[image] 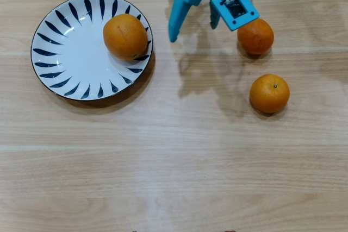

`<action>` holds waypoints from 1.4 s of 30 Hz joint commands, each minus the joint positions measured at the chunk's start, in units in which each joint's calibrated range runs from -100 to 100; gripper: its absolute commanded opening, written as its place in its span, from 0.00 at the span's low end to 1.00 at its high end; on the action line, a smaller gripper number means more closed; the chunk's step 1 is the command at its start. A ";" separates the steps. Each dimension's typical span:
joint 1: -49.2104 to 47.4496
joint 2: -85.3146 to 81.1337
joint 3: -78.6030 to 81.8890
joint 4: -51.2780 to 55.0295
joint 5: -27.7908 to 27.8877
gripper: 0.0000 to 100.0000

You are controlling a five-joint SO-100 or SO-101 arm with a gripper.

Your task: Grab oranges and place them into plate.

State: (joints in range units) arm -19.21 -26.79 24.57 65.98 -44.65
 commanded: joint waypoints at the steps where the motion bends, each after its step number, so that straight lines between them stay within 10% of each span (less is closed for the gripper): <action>1: -11.68 4.13 -3.52 -0.44 -9.61 0.37; 8: -23.05 16.48 -14.93 -0.18 -17.61 0.51; 42: -24.02 32.37 2.00 -20.38 -21.16 0.36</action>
State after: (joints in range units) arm -43.69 5.80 26.43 46.08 -65.57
